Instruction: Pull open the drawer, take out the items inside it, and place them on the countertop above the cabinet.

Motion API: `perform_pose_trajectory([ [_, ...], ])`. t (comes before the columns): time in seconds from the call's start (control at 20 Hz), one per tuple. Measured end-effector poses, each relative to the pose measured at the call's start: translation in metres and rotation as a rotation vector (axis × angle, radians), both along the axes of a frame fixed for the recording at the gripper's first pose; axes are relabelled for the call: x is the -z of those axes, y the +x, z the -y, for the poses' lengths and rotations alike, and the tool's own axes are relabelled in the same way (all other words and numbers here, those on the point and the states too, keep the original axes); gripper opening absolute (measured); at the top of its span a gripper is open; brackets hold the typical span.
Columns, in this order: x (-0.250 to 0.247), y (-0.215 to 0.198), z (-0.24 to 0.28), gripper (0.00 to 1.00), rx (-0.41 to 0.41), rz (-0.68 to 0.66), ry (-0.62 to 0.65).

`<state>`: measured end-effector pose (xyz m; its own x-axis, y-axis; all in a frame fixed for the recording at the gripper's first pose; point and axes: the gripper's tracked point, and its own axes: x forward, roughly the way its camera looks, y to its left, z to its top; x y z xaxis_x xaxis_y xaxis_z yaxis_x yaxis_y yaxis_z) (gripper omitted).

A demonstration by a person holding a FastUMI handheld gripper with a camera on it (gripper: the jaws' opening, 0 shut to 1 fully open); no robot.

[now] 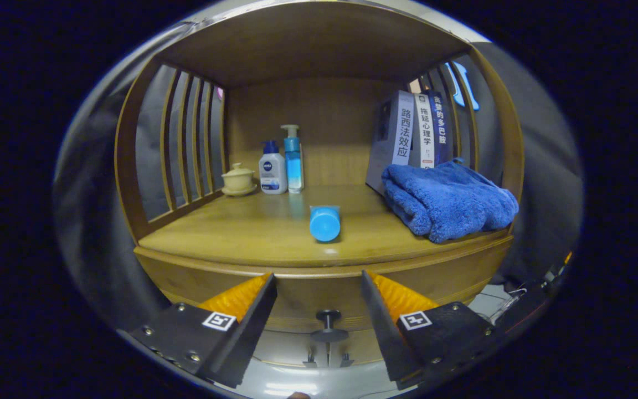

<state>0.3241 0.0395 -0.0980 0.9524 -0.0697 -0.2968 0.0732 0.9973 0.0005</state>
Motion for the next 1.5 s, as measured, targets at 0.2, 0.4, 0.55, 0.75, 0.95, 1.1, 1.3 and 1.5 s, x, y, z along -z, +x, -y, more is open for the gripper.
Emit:
perform_pose_trajectory([
  [0.2, 0.0, -0.002, -0.003, 0.92, -0.016, -0.004, -0.014],
  [0.4, 0.0, -0.015, -0.032, 1.0, -0.113, -0.047, 0.053],
  [0.55, 0.003, -0.04, -0.049, 1.0, -0.162, -0.108, 0.055],
  [0.75, -0.006, -0.083, -0.045, 1.0, -0.164, -0.172, -0.009],
  [0.95, -0.029, -0.131, -0.02, 1.0, -0.14, -0.191, -0.092],
  [1.1, -0.048, -0.161, 0.014, 0.97, -0.086, -0.196, -0.157],
  [1.3, -0.056, -0.19, 0.063, 0.97, -0.019, -0.22, -0.229],
  [1.5, -0.05, -0.201, 0.106, 0.97, -0.002, -0.224, -0.225],
])
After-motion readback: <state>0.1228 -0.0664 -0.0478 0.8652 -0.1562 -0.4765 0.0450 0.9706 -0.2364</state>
